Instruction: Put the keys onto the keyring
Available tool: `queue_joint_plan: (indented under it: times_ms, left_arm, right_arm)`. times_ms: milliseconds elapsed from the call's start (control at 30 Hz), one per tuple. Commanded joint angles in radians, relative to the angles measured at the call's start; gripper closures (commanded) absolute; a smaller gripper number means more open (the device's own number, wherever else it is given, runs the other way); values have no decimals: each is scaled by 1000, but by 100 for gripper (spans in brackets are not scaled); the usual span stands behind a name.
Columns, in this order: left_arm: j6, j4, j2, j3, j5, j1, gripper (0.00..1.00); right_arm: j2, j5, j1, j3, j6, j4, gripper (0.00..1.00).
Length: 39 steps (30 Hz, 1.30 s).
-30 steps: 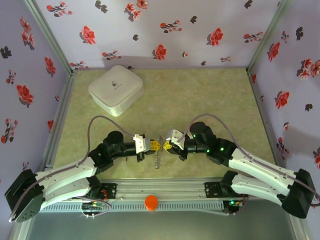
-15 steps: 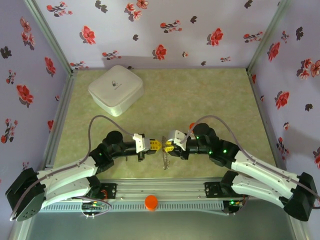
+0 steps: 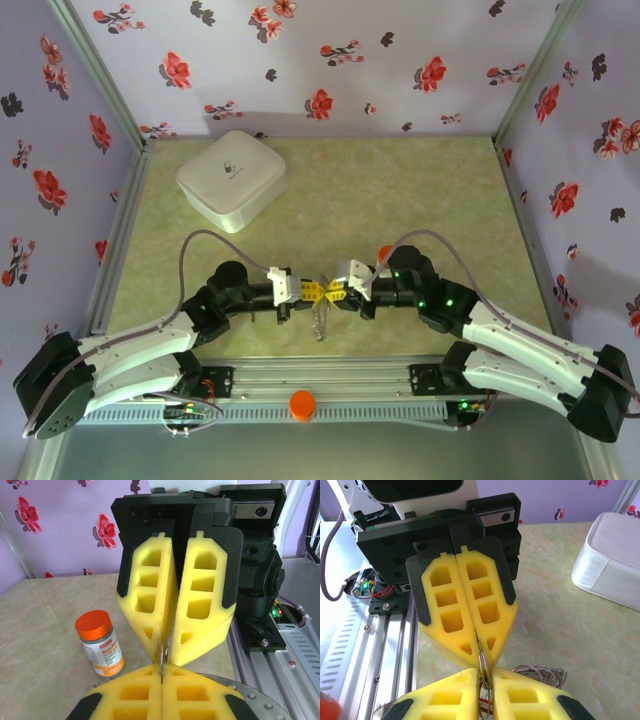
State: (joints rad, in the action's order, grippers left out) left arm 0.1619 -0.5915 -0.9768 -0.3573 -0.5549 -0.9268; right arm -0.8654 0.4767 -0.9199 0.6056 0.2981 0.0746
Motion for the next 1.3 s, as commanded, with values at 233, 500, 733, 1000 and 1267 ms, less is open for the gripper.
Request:
queue_joint_plan:
  times_ms: [233, 500, 733, 1000, 1267]
  left_arm:
    - [50, 149, 37, -57, 94, -6, 74]
    - [179, 450, 51, -136, 115, -6, 77]
    - [186, 432, 23, -156, 78, -6, 78]
    - [177, 413, 17, -160, 44, -6, 88]
    - [141, 330, 42, -114, 42, -6, 100]
  right_arm:
    - [-36, 0, 3, 49, 11, 65, 100]
    - [-90, -50, -11, 167, 98, 251, 100]
    - [-144, -71, -42, 227, 134, 300, 100]
    - [-188, -107, -77, 270, 174, 354, 100]
    - [-93, -60, -27, 149, 72, 160, 73]
